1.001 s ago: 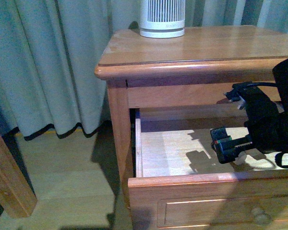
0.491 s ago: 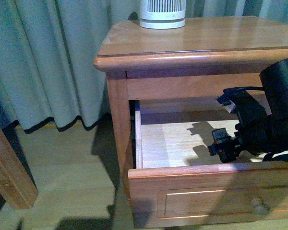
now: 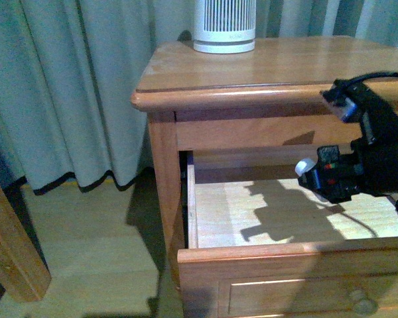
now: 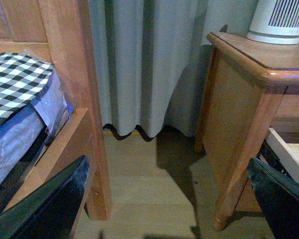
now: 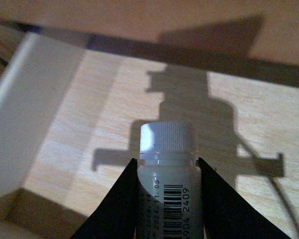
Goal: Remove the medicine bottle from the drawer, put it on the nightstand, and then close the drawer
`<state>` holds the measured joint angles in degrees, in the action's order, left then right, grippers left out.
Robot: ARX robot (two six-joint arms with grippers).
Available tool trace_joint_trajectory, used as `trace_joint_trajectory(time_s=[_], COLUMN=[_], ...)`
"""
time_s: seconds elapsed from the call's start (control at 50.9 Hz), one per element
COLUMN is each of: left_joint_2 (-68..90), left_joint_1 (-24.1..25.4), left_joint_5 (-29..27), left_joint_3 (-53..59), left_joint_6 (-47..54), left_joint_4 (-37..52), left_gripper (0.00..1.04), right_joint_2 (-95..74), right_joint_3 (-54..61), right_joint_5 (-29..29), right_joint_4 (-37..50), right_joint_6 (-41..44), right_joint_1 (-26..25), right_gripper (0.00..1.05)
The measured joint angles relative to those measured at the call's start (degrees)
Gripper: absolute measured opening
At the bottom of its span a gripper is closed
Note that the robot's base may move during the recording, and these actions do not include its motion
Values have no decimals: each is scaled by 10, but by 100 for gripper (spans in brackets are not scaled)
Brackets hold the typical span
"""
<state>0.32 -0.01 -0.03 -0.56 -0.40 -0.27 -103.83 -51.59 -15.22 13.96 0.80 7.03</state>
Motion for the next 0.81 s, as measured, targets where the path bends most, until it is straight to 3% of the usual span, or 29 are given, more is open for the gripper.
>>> trace_joint_trajectory(time_s=[0.157, 0.295, 0.589, 0.668, 0.805], left_joint_2=[0, 0, 0, 0, 0], left_joint_1=[0, 0, 0, 0, 0], left_joint_5=[0, 0, 0, 0, 0], left_joint_3=[0, 0, 0, 0, 0], left_joint_6=[0, 0, 0, 0, 0], left_joint_4=[0, 0, 0, 0, 0], left_gripper=[98, 98, 98, 98, 98], right_joint_2=[135, 209, 142, 99, 29], right_joint_3=[8, -20, -221, -243, -243], right_joint_5=[-41, -40, 54, 70, 115], right_joint_4=[-87, -123, -95, -81, -31], right_joint_6=[-28, -31, -13, -2, 25], right_joint_1=[14, 22, -22, -27, -27], right_gripper=[30, 30, 30, 41, 72])
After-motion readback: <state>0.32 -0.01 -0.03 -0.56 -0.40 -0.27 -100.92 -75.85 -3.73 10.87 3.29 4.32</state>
